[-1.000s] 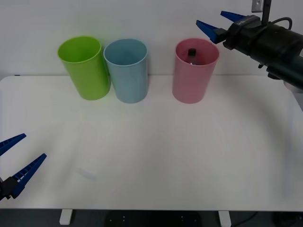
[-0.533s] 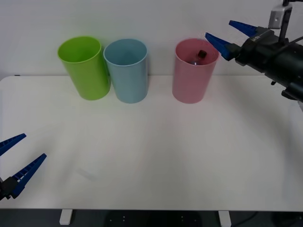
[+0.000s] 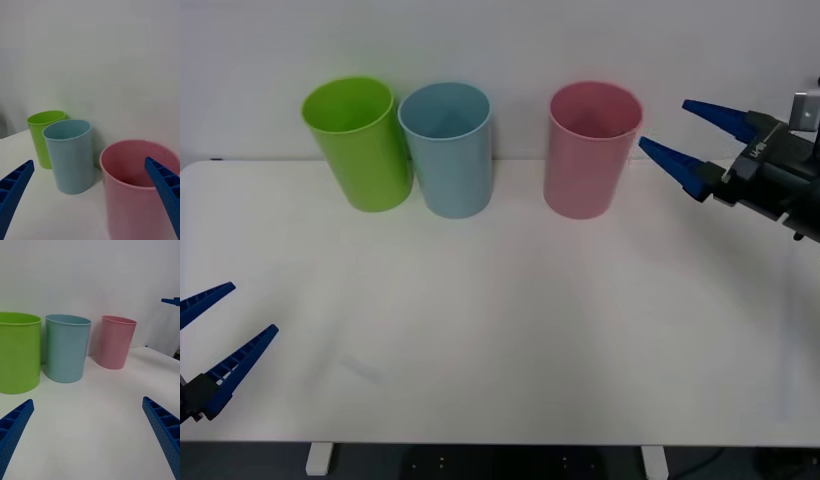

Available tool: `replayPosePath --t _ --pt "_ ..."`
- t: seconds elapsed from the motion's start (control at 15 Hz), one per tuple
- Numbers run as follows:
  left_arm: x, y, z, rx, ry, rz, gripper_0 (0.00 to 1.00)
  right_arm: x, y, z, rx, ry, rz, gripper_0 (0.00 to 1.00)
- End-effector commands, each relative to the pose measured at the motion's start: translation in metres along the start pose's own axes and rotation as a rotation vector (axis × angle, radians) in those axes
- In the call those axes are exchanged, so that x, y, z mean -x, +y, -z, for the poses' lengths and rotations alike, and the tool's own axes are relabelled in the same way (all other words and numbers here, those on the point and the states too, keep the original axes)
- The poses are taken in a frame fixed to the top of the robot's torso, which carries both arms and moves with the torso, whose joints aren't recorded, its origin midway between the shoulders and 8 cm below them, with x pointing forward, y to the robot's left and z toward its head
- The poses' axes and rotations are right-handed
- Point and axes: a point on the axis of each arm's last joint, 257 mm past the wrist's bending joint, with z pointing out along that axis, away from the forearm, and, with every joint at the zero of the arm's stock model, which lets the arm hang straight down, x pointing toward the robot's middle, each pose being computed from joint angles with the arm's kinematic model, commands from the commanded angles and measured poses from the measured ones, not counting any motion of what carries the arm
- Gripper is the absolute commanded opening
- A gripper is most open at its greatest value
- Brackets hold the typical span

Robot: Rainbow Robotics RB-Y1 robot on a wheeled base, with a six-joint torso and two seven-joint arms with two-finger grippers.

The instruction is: Grasp the object on the table and drop it into the matching bin: aluminum can to the light blue bin, PET bottle to the pink bin.

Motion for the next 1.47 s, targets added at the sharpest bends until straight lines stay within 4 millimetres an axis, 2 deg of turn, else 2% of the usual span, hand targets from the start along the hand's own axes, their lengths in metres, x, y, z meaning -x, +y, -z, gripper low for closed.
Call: replayPosePath --t 0.07,0.6,0.93,1.2,1.47 --pt "0.0 0.0 0.0 0.0 0.0 0.0 1.0 -0.015 0.009 0.028 -0.016 0.025 0.001 1.0" --pt "0.0 0.0 0.0 0.0 0.0 0.0 1.0 -0.057 0.02 0.094 -0.067 0.093 0.144 1.0" --pt "0.0 0.0 0.0 0.0 0.0 0.0 1.0 -0.085 0.037 0.128 -0.052 0.149 0.105 1.0" --pt "0.0 0.0 0.0 0.0 0.0 0.0 1.0 -0.095 0.06 0.149 0.014 0.173 0.073 1.0" --pt "0.0 0.0 0.0 0.0 0.0 0.0 1.0 -0.104 0.069 0.164 0.013 0.184 0.041 1.0"
